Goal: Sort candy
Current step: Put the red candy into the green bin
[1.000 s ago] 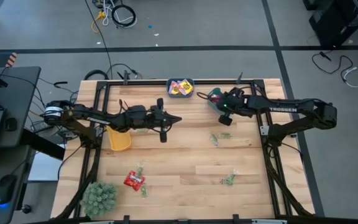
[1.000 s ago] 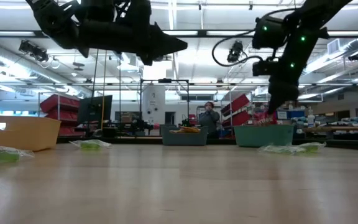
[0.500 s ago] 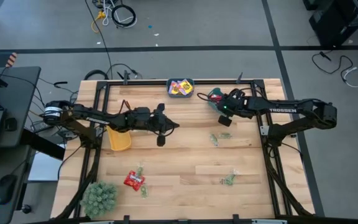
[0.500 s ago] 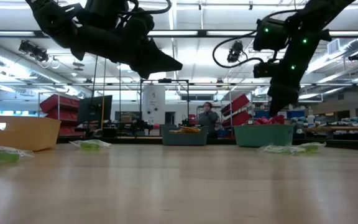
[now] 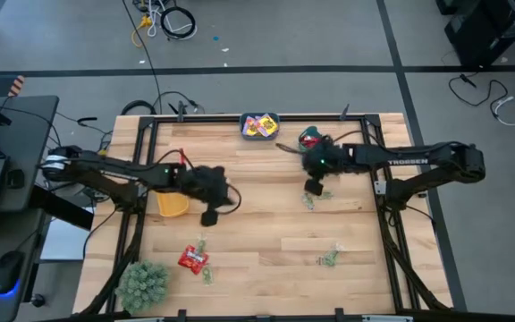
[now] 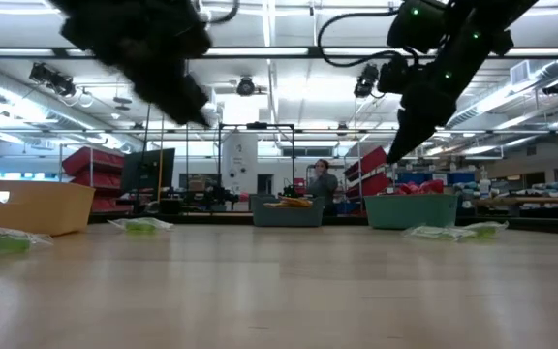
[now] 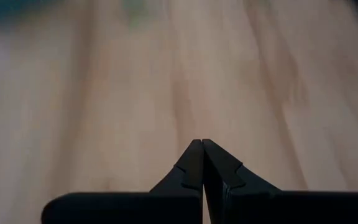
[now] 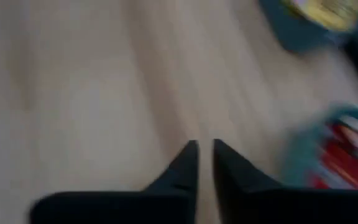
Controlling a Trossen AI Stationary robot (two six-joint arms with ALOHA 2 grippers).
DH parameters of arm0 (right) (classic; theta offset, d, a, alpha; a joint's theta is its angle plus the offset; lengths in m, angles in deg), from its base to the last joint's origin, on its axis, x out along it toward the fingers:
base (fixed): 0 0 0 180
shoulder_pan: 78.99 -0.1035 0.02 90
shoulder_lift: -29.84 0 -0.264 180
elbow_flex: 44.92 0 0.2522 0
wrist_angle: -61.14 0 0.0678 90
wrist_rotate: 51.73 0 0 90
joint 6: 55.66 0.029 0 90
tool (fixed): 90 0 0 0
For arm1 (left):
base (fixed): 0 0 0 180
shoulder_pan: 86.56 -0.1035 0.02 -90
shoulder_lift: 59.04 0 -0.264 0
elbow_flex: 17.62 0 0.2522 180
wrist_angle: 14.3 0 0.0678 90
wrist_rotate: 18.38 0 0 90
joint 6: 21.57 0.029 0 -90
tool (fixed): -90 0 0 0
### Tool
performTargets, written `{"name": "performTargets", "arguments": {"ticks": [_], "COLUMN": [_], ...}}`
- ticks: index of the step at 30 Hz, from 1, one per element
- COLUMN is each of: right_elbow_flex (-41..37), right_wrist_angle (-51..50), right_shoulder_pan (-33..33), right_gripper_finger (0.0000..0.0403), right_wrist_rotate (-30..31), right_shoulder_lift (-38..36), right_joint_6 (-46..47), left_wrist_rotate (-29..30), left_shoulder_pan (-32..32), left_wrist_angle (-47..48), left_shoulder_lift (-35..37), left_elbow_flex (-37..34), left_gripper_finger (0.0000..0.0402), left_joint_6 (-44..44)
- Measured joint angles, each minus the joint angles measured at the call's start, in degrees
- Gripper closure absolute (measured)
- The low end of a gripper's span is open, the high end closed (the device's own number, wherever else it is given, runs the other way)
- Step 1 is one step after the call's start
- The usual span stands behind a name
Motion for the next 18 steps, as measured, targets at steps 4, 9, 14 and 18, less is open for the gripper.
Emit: {"name": "performTargets", "arguments": {"ticks": [4,9,14,18], "right_elbow_flex": [-3.1,-4.3,-4.3,-4.3], "right_wrist_angle": [10.5,18.0,20.9,21.2], "right_shoulder_pan": [-4.3,-8.6,-11.4,-11.9], "right_gripper_finger": [0.0383,0.0386,0.0400,0.0395], "right_wrist_rotate": [-1.2,-0.8,-0.8,-0.8], "right_shoulder_lift": [0.0,0.0,0.0,0.0], "right_joint_6": [2.3,5.0,5.0,5.0], "left_wrist_rotate": [0.0,-1.7,-2.8,-4.5], "left_shoulder_pan": [4.5,11.8,19.9,24.8], "left_wrist_angle": [10.9,18.6,21.3,21.8], "left_shoulder_lift": [0.0,-0.2,-0.3,-0.8], "left_elbow_flex": [-0.1,-0.1,-0.1,-0.1], "left_gripper_finger": [0.0401,0.0401,0.0382,0.0347], "left_joint_6": [-4.4,-12.2,-21.8,-31.1]}}
